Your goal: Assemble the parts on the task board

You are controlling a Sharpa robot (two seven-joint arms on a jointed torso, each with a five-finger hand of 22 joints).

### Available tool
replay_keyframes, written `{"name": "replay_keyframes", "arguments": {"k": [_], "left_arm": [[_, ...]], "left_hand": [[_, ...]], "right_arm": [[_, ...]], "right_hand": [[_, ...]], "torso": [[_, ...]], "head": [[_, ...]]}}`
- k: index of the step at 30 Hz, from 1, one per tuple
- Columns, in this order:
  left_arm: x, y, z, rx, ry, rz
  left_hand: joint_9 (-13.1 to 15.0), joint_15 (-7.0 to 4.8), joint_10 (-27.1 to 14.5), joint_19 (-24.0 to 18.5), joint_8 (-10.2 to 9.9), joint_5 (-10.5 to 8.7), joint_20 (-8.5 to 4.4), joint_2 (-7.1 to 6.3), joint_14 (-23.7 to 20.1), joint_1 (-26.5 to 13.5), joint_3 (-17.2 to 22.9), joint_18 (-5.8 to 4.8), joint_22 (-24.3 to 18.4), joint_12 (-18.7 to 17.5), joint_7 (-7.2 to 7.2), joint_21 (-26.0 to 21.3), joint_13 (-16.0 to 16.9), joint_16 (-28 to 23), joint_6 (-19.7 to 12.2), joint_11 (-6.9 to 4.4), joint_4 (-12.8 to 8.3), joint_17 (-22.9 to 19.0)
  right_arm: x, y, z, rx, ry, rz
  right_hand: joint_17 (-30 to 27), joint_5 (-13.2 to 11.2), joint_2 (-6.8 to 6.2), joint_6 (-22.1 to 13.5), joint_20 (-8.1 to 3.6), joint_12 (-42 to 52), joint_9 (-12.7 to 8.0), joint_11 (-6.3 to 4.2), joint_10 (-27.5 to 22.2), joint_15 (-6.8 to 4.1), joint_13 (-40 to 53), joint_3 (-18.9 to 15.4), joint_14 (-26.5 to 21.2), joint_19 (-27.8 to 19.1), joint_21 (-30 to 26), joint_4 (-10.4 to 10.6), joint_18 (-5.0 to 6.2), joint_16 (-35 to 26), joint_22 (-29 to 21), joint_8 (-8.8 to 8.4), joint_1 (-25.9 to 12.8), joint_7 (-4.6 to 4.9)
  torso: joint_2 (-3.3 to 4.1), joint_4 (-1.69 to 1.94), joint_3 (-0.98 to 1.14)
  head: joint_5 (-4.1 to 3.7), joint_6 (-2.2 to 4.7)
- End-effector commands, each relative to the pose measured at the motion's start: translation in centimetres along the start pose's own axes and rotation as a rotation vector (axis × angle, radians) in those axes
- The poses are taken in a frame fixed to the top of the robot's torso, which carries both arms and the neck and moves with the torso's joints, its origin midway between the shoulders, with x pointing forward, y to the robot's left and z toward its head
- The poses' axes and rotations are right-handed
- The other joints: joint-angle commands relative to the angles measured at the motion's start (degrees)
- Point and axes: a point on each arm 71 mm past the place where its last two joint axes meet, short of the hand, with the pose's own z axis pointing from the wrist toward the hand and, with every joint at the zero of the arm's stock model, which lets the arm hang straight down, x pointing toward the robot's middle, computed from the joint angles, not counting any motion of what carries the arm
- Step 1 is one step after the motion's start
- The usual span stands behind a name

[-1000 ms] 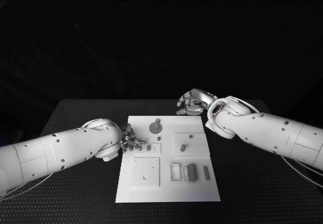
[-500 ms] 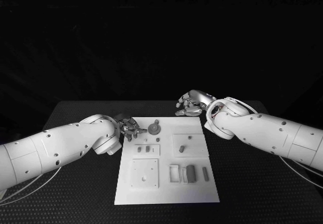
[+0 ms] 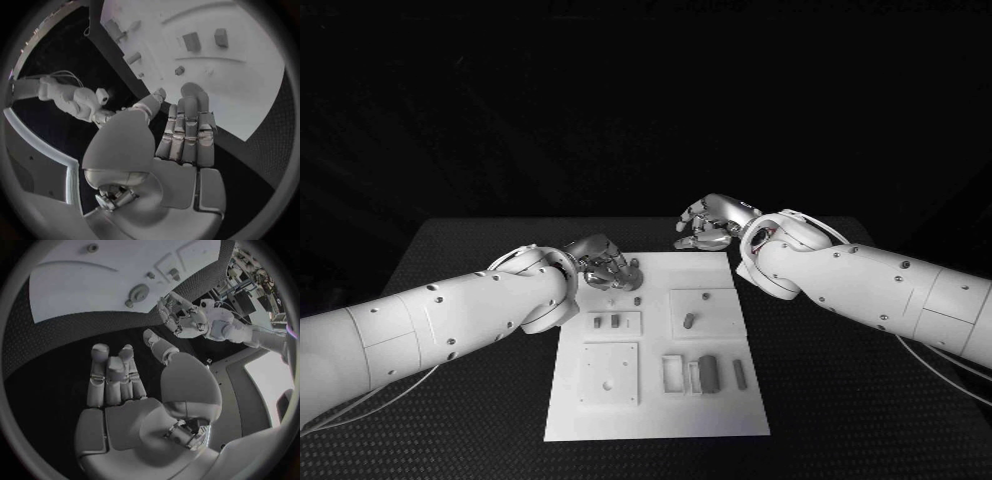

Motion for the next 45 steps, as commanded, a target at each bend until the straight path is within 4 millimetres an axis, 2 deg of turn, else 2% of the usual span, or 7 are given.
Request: {"name": "replay_keyframes", "arguments": {"k": [1, 5, 9, 13, 20, 31, 45], "left_arm": [[0.8, -1.7, 0.1, 0.188, -0.003, 0.284], [1.5, -2.4, 0.2, 0.249, -0.026, 0.384], [2.4, -2.8, 0.4, 0.288, -0.041, 0.460], [3.0, -3.0, 0.6, 0.300, -0.042, 0.496], [3.5, -2.7, 0.8, 0.284, -0.028, 0.512], [3.8, -2.4, 1.1, 0.267, -0.023, 0.525], [3.9, -2.2, 1.6, 0.249, -0.022, 0.535]], "left_hand": [[-0.70, -0.24, 0.82, 1.11, -0.52, -0.05, -0.20, -0.10, 1.00, -1.74, 1.56, 0.63, -0.65, -1.35, -0.13, 0.04, -1.00, -0.44, 0.70, -0.15, -2.41, 0.26], [-1.49, -1.15, 1.27, 5.47, -0.87, 0.11, -1.24, -0.43, 4.92, -3.59, 3.77, 1.36, -0.10, -3.43, -0.11, 1.73, -2.22, 1.43, 1.11, -0.71, -5.61, 2.00], [-1.89, -2.08, 2.01, 11.06, -0.95, 2.44, -2.29, -0.73, 10.17, -4.23, 4.96, 2.86, 2.05, -4.42, -0.01, 5.00, -2.73, 5.26, 1.39, -1.32, -7.30, 4.36], [-2.18, -2.40, 2.36, 14.18, -0.93, 2.75, -2.66, -1.00, 12.83, -4.91, 5.57, 4.14, 4.85, -5.35, 0.04, 7.78, -3.15, 8.70, 1.75, -1.58, -8.50, 6.41], [-2.63, -2.58, 1.58, 18.36, -1.15, 2.58, -2.88, -1.47, 17.44, -5.73, 6.46, 6.26, 8.73, -7.02, 0.10, 11.57, -3.88, 13.09, 1.53, -1.73, -8.74, 8.68], [-2.82, -2.52, 1.06, 19.36, -1.09, 2.83, -2.76, -0.76, 19.59, -5.84, 7.57, 7.14, 9.40, -8.01, 0.25, 12.79, -4.57, 14.64, 1.62, -1.66, -8.83, 9.43], [-2.84, -2.47, 1.44, 19.91, -0.84, 3.17, -2.66, 0.16, 20.90, -6.06, 8.21, 7.61, 9.33, -8.06, 0.40, 13.53, -4.97, 15.18, 2.05, -1.61, -8.70, 9.69]], "right_arm": [[0.0, 0.1, 0.0, -0.009, 0.000, 0.002], [0.1, 0.2, 0.1, -0.012, 0.000, 0.003], [0.1, 0.3, 0.1, -0.014, 0.001, 0.004], [0.1, 0.4, 0.1, -0.015, 0.003, 0.004], [0.2, 0.5, 0.1, -0.017, 0.005, 0.005], [0.2, 0.7, -0.1, -0.024, 0.004, 0.007], [0.1, 0.7, -0.1, -0.026, 0.002, 0.008]], "right_hand": [[-0.05, 0.02, 0.05, -0.10, -0.29, -0.37, -0.06, 0.05, -0.42, -0.05, -0.32, 0.12, -0.41, -0.23, -0.36, 0.22, 0.82, -0.20, 0.36, -0.18, -0.38, 0.57], [-0.07, 0.02, 0.06, -0.10, -0.29, -0.51, -0.07, 0.05, -0.38, -0.05, -0.49, 0.13, -0.42, -0.24, -0.37, 0.22, 0.82, -0.22, 0.37, -0.18, -0.38, 0.57], [-0.08, 0.02, 0.08, -0.11, -0.28, -0.57, -0.07, 0.05, -0.34, -0.05, -0.57, 0.14, -0.43, -0.24, -0.38, 0.22, 0.82, -0.23, 0.37, -0.18, -0.36, 0.57], [-0.08, 0.02, 0.09, -0.11, -0.28, -0.60, -0.07, 0.05, -0.32, -0.05, -0.61, 0.15, -0.43, -0.24, -0.38, 0.21, 0.82, -0.23, 0.37, -0.18, -0.36, 0.57], [-0.09, 0.02, 0.12, -0.10, -0.28, -0.63, -0.07, 0.05, -0.28, -0.05, -0.66, 0.15, -0.43, -0.24, -0.38, 0.22, 0.82, -0.23, 0.37, -0.17, -0.36, 0.56], [-0.09, 0.01, 0.12, -0.09, -0.28, -0.65, -0.07, 0.04, -0.23, -0.05, -0.71, 0.14, -0.42, -0.23, -0.38, 0.21, 0.82, -0.23, 0.38, -0.17, -0.36, 0.56], [-0.10, 0.01, 0.12, -0.11, -0.28, -0.69, -0.08, 0.04, -0.18, -0.05, -0.79, 0.14, -0.42, -0.21, -0.39, 0.20, 0.82, -0.22, 0.38, -0.18, -0.35, 0.56]], "torso": [[0.04, -0.06, 0.06], [0.05, -0.05, 0.15], [0.08, -0.08, 0.08], [0.11, -0.08, 0.03], [0.14, -0.07, 0.05], [0.24, 0.00, 0.01], [0.64, 0.13, 0.11]], "head": [[0.04, -0.04], [0.07, 0.21], [-0.09, 0.30], [-0.19, 0.18], [-0.38, -0.06], [-0.66, -0.32], [-0.73, -0.55]]}}
